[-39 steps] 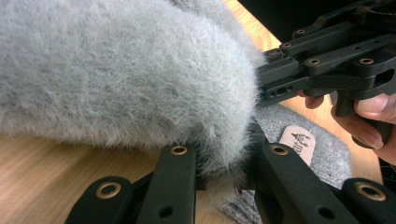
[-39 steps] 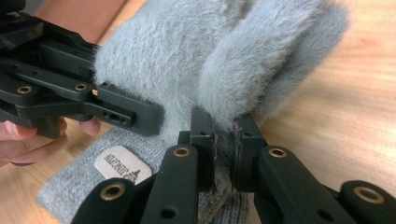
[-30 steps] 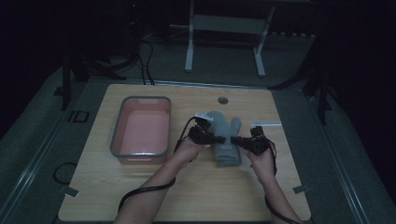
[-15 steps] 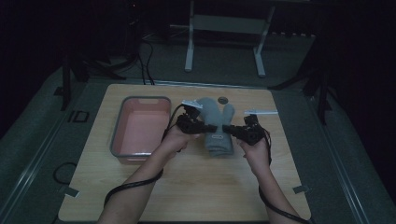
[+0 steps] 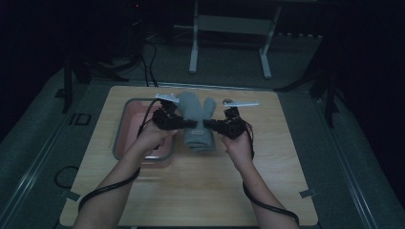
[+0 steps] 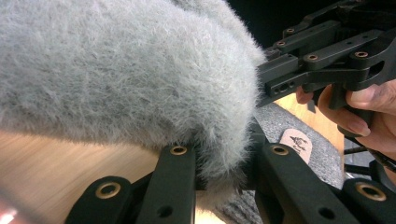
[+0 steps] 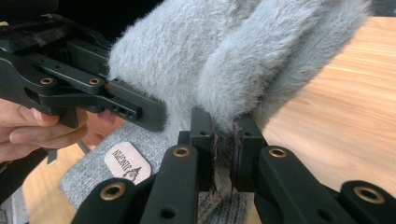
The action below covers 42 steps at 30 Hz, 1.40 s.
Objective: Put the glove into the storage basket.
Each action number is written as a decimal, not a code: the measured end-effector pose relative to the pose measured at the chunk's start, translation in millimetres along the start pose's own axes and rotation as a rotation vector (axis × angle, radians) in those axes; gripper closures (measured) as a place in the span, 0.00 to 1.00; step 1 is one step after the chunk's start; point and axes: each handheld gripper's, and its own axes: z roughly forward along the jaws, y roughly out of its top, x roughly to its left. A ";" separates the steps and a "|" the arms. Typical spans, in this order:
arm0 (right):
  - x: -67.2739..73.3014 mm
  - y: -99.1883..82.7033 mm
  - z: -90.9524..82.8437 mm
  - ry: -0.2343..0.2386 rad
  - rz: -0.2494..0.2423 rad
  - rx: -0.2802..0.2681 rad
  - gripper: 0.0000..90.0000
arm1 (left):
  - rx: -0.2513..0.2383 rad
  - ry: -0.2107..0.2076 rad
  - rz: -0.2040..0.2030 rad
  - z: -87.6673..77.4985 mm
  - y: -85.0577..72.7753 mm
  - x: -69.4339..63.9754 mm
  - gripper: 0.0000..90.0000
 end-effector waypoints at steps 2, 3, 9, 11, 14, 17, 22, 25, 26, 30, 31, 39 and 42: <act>7.7 4.7 9.9 0.013 -0.005 0.003 0.91 | -0.007 0.016 -0.008 -12.0 -3.4 4.6 0.90; 11.7 7.1 14.9 0.019 -0.007 0.007 0.91 | -0.007 0.023 -0.012 -18.1 -5.1 7.4 0.90; 35.2 18.9 49.1 0.049 -0.017 0.024 0.91 | 0.011 0.077 -0.026 -52.0 -14.0 26.1 0.90; 39.1 20.4 55.2 0.055 -0.019 0.029 0.91 | 0.015 0.089 -0.029 -57.7 -15.4 28.7 0.90; 54.2 26.9 79.5 0.086 -0.017 0.040 0.91 | 0.038 0.115 -0.035 -79.5 -20.6 40.2 0.90; 61.6 27.9 93.6 0.099 -0.016 0.046 0.91 | 0.062 0.121 -0.042 -90.0 -26.1 51.2 0.90; 64.0 19.7 118.4 0.108 0.005 0.057 0.91 | 0.086 0.123 -0.071 -90.3 -41.0 68.4 0.90; 62.4 11.7 132.3 0.087 0.000 0.083 0.91 | 0.109 0.128 -0.100 -81.9 -52.6 78.8 0.90; 61.4 8.4 137.4 0.074 0.000 0.098 0.91 | 0.117 0.127 -0.107 -79.5 -55.1 80.9 0.90; 56.3 -0.2 148.6 0.041 -0.003 0.135 0.91 | 0.145 0.136 -0.144 -67.2 -64.1 88.6 0.90; 55.2 -1.9 150.6 0.032 -0.008 0.139 0.91 | 0.159 0.142 -0.149 -63.9 -65.2 89.4 0.90; 53.1 -7.2 161.7 -0.042 -0.052 0.211 0.83 | 0.225 0.174 -0.166 -49.9 -68.9 93.5 0.90; 53.0 -6.1 160.3 -0.028 -0.057 0.214 0.66 | 0.226 0.177 -0.184 -46.1 -69.6 95.0 0.90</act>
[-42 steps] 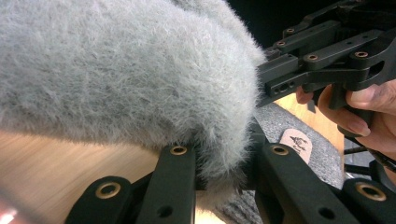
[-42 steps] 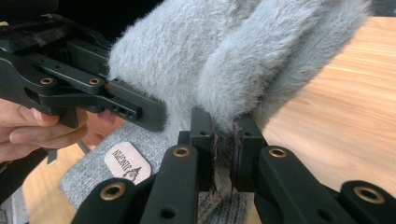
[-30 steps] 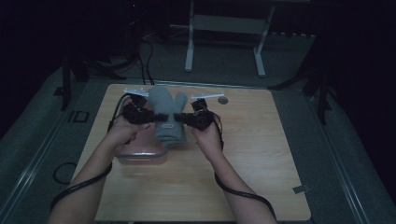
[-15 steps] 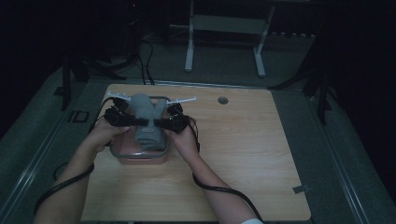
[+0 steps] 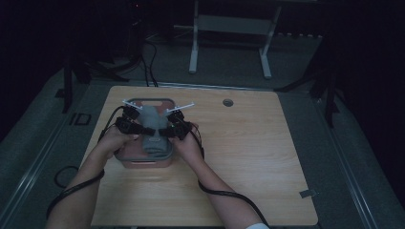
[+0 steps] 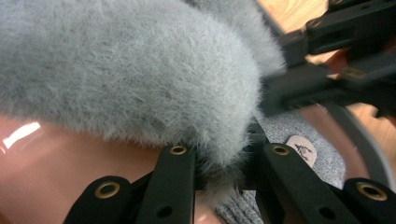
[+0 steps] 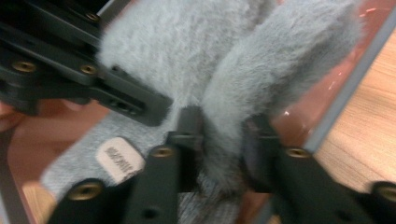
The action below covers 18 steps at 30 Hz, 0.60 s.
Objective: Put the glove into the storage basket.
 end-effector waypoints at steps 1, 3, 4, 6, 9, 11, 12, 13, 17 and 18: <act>0.8 0.2 -1.5 0.007 -0.012 -0.003 0.63 | 0.000 0.000 -0.003 1.0 0.8 -0.9 0.89; 4.2 0.3 -6.6 -0.017 -0.040 -0.007 0.59 | -0.001 -0.001 -0.008 3.5 2.8 -2.7 0.89; 4.8 0.4 -9.5 -0.019 -0.047 -0.013 0.56 | 0.002 0.001 -0.012 5.1 3.8 -3.2 0.89; 6.4 -0.7 -17.0 -0.031 -0.057 -0.030 0.55 | 0.005 0.003 -0.035 8.2 5.0 -4.0 0.89; 3.7 -3.8 -32.4 -0.018 -0.057 -0.082 0.52 | 0.075 0.021 -0.049 16.7 4.6 -5.3 0.87; -0.1 -5.8 -43.6 -0.006 -0.046 -0.116 0.50 | 0.123 0.041 -0.053 21.9 4.1 -6.3 0.80; -1.9 -6.5 -47.5 0.003 -0.043 -0.129 0.50 | 0.125 0.047 -0.052 21.8 4.5 -6.8 0.78; -4.1 -7.5 -53.5 0.005 -0.041 -0.141 0.50 | 0.126 0.067 -0.058 21.1 4.9 -7.3 0.73; -9.8 -9.8 -68.0 0.004 -0.052 -0.158 0.47 | 0.124 0.138 -0.067 15.7 4.9 -10.5 0.46; -11.2 -10.3 -71.6 0.000 -0.057 -0.162 0.47 | 0.117 0.133 -0.070 13.4 4.2 -11.5 0.39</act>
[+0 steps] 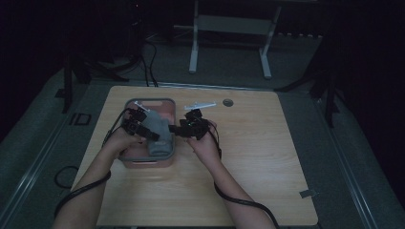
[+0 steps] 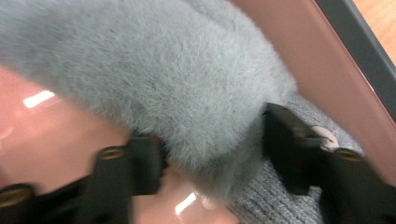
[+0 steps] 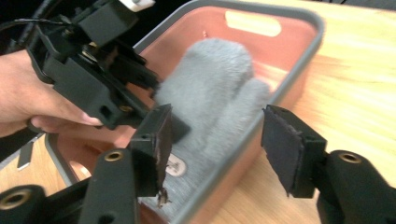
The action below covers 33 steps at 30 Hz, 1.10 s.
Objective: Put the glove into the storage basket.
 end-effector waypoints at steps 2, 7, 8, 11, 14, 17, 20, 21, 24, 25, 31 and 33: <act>-3.2 -0.1 -6.5 0.000 0.001 -0.003 0.45 | -0.016 0.032 0.014 -6.0 -2.2 -3.5 0.32; -14.3 -1.8 -18.9 0.007 -0.016 -0.015 0.37 | -0.083 0.074 0.056 -24.8 -11.2 -11.9 0.22; -16.7 -2.6 -21.1 0.002 -0.018 -0.009 0.36 | -0.094 0.089 0.064 -28.1 -13.5 -13.4 0.22; -23.6 -5.6 -27.9 0.002 -0.002 -0.017 0.31 | -0.170 0.137 0.089 -35.5 -22.1 -19.8 0.19; -29.1 -9.6 -34.8 0.006 -0.014 -0.021 0.20 | -0.244 0.193 0.143 -39.1 -33.2 -28.4 0.16; -32.6 -13.8 -41.1 -0.020 -0.057 -0.012 0.18 | -0.296 0.231 0.144 -43.0 -40.5 -30.9 0.11; -37.4 -17.5 -47.7 -0.016 -0.067 -0.021 0.17 | -0.356 0.259 0.147 -47.2 -47.3 -36.7 0.09; -38.7 -18.9 -50.4 -0.017 -0.067 -0.020 0.17 | -0.385 0.263 0.154 -48.3 -50.1 -40.1 0.08; -43.3 -23.0 -58.0 -0.025 -0.073 -0.023 0.17 | -0.420 0.275 0.174 -48.8 -54.2 -48.6 0.08; -44.2 -23.9 -59.7 -0.024 -0.073 -0.025 0.17 | -0.437 0.286 0.184 -48.7 -55.6 -53.0 0.08; -50.8 -33.0 -70.9 -0.026 -0.082 -0.027 0.17 | -0.500 0.233 0.196 -46.3 -58.1 -70.4 0.08; -52.9 -37.0 -74.3 -0.024 -0.085 -0.024 0.17 | -0.497 0.221 0.210 -42.9 -57.0 -76.7 0.08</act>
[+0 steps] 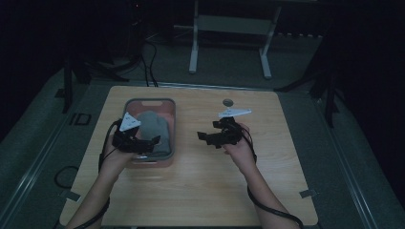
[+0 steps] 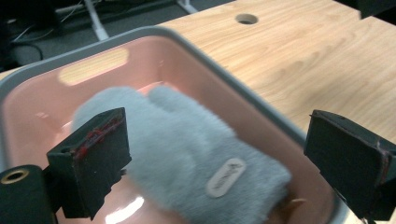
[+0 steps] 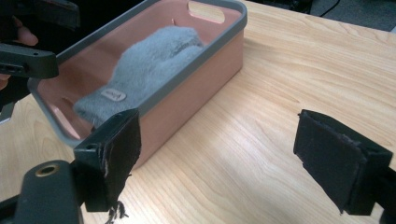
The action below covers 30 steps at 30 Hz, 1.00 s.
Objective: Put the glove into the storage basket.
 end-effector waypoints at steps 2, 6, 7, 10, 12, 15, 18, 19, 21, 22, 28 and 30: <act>-1.5 -3.6 -3.2 0.000 -0.011 0.004 0.17 | -0.010 -0.019 0.007 2.1 1.7 -7.9 0.08; -4.7 -10.2 -11.1 -0.003 -0.024 0.011 0.16 | -0.029 -0.061 0.021 7.2 6.5 -24.6 0.08; -6.5 -12.3 -14.0 -0.010 -0.027 0.011 0.16 | -0.032 -0.070 0.024 9.1 7.4 -28.2 0.08; -10.9 -17.5 -20.3 -0.013 -0.024 0.003 0.16 | -0.026 -0.103 0.036 14.9 10.2 -37.9 0.08; -14.4 -21.8 -23.8 -0.020 -0.025 0.010 0.16 | -0.026 -0.117 0.047 19.7 11.9 -45.3 0.08; -19.9 -29.3 -29.4 -0.029 -0.018 0.014 0.16 | -0.039 -0.159 0.041 25.6 13.8 -55.5 0.08; -26.6 -37.5 -35.2 -0.038 -0.015 0.018 0.16 | -0.049 -0.177 0.060 31.1 15.3 -65.8 0.08; -29.0 -40.4 -37.4 -0.042 -0.013 0.022 0.16 | -0.052 -0.185 0.068 33.5 16.0 -70.0 0.08; -33.5 -46.2 -41.9 -0.055 -0.013 0.025 0.16 | -0.062 -0.192 0.079 36.9 16.4 -75.7 0.08; -35.8 -49.3 -44.3 -0.059 -0.007 0.028 0.16 | -0.063 -0.192 0.082 38.7 16.3 -78.9 0.08; -48.3 -67.5 -58.4 -0.083 0.001 0.035 0.16 | -0.077 -0.224 0.113 49.5 13.1 -100.5 0.08; -52.1 -74.9 -63.7 -0.089 -0.002 0.037 0.16 | -0.074 -0.227 0.127 54.9 10.4 -110.1 0.08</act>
